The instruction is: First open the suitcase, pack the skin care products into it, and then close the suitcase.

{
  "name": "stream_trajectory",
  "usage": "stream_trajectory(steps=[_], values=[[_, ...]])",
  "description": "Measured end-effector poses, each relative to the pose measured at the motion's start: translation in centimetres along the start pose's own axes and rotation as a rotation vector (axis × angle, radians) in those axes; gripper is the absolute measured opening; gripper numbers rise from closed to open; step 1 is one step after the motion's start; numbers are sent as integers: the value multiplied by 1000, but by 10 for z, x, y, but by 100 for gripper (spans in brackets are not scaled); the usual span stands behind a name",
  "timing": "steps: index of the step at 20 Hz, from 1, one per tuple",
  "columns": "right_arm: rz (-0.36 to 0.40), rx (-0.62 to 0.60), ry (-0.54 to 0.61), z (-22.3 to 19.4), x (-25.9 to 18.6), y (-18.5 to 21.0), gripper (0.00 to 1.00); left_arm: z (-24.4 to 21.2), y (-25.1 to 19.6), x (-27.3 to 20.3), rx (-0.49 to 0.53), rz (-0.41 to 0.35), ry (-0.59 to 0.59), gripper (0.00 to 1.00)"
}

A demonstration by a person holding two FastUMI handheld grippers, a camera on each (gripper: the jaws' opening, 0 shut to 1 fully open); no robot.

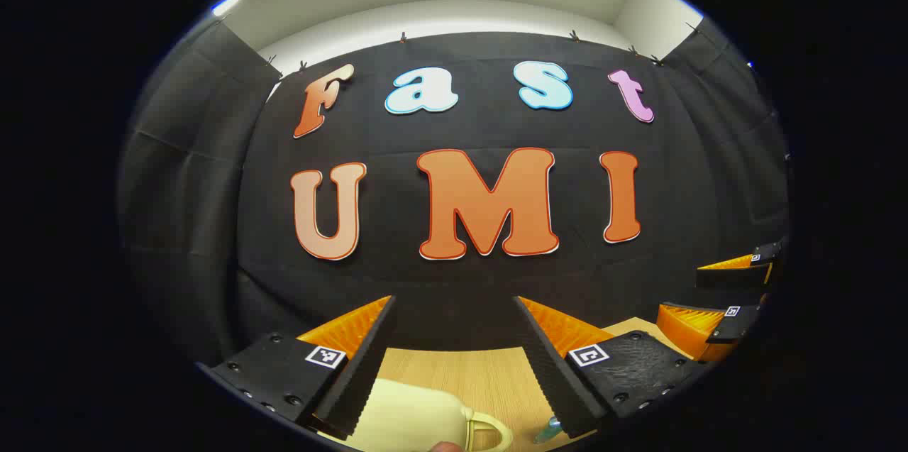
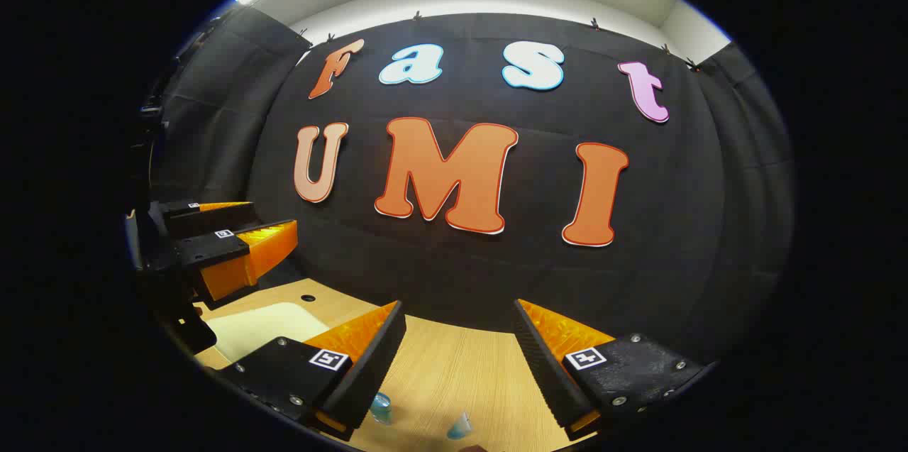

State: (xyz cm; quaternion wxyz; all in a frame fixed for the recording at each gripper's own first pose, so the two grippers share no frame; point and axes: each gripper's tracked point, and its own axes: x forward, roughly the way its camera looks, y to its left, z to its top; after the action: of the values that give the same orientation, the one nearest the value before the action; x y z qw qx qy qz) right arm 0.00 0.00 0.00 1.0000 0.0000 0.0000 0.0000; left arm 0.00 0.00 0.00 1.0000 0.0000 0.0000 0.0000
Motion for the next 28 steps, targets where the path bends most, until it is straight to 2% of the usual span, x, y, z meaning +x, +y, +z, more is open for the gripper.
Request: stream_trajectory(steps=[12, 18, 28], values=[[-17, 5, -8, 0, -4, -4, 95, -5, -3, -1, -14, -10, 20, 98], [-15, -6, 1, -3, -8, -5, 95, -5, 2, -2, -5, 22, 21, 98], [-25, 11, 10, -8, -8, -17, 95, -23, -13, -3, 125, -6, 57, 98]])
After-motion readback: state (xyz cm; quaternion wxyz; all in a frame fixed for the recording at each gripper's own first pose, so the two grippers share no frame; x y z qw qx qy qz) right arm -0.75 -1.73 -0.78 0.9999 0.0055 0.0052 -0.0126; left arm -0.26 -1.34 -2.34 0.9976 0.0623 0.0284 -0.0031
